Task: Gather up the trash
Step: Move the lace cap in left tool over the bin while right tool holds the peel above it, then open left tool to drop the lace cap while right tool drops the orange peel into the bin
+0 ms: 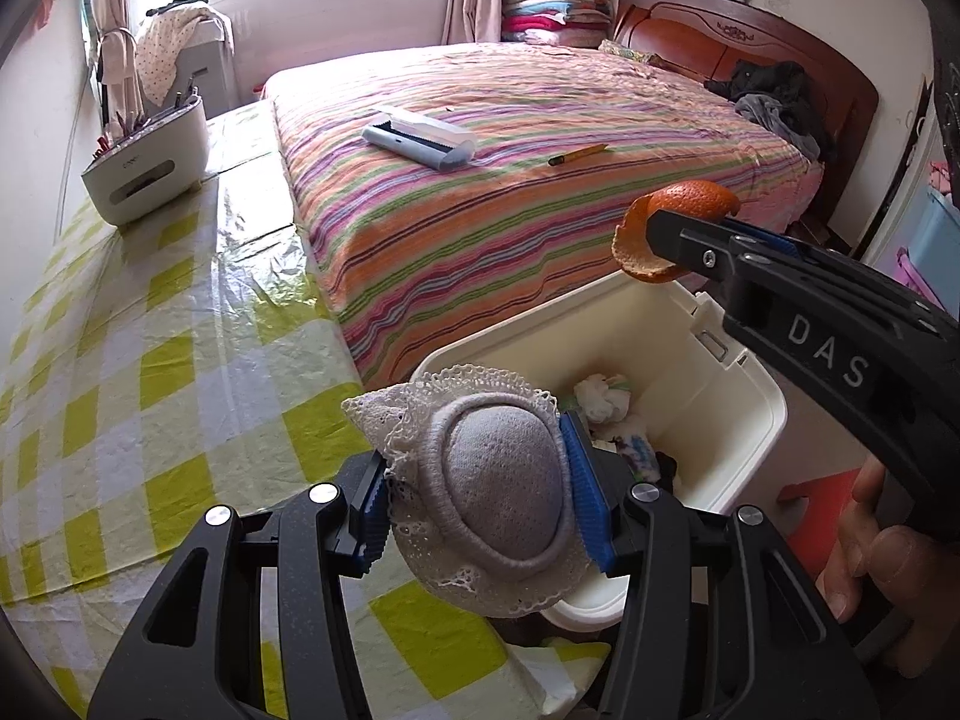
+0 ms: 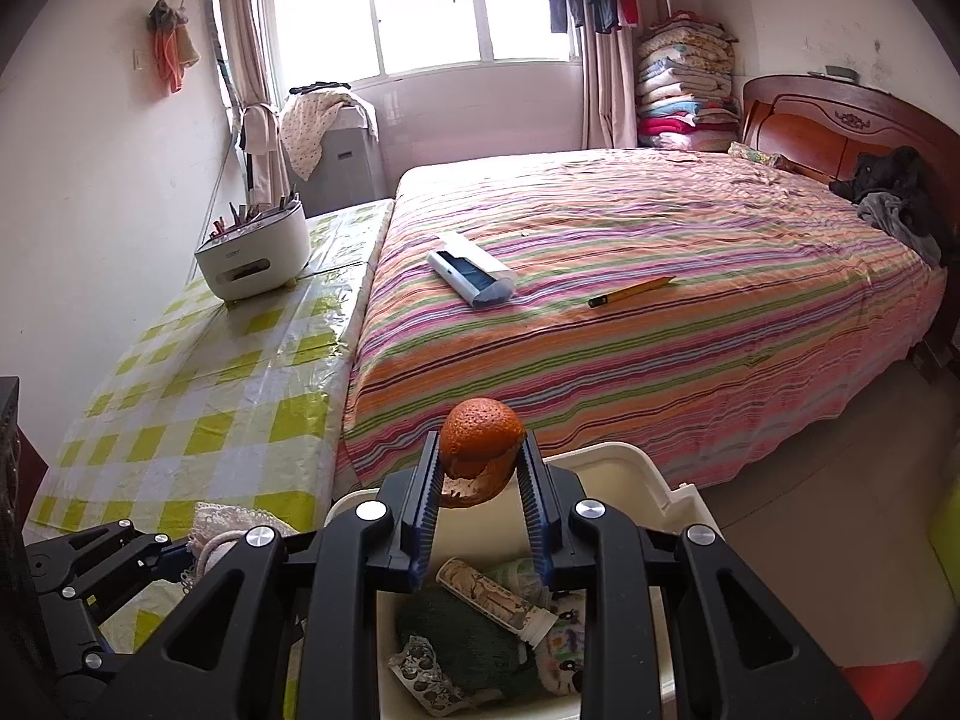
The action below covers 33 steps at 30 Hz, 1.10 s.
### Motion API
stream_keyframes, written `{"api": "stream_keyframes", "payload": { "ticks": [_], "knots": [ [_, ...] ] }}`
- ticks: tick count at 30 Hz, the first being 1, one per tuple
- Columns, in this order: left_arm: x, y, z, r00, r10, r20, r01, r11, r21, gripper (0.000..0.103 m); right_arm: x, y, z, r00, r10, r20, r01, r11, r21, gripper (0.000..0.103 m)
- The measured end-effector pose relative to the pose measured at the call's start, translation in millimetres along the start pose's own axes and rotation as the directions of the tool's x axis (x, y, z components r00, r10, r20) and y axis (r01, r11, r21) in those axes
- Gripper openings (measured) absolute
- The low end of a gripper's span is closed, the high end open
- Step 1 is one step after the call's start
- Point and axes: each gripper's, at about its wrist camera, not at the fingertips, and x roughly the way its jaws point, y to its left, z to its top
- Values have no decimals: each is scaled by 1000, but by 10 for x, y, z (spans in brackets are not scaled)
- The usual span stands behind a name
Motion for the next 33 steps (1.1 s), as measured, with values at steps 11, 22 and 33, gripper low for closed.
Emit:
{"api": "stream_keyframes", "payload": {
  "ticks": [11,22,33],
  "knots": [
    [223,-136,39,999,-19,-46,20,1000,11,49,-25,-248,6,1000,-31,2,31,998,58,25],
    [429,-312,85,996,-24,-87,27,999,40,52,-50,-421,-2,998,-57,-2,57,995,86,26],
    [261,-265,115,1000,-11,-22,12,999,45,78,-36,-523,-23,998,-69,-10,69,990,119,31]
  ]
}}
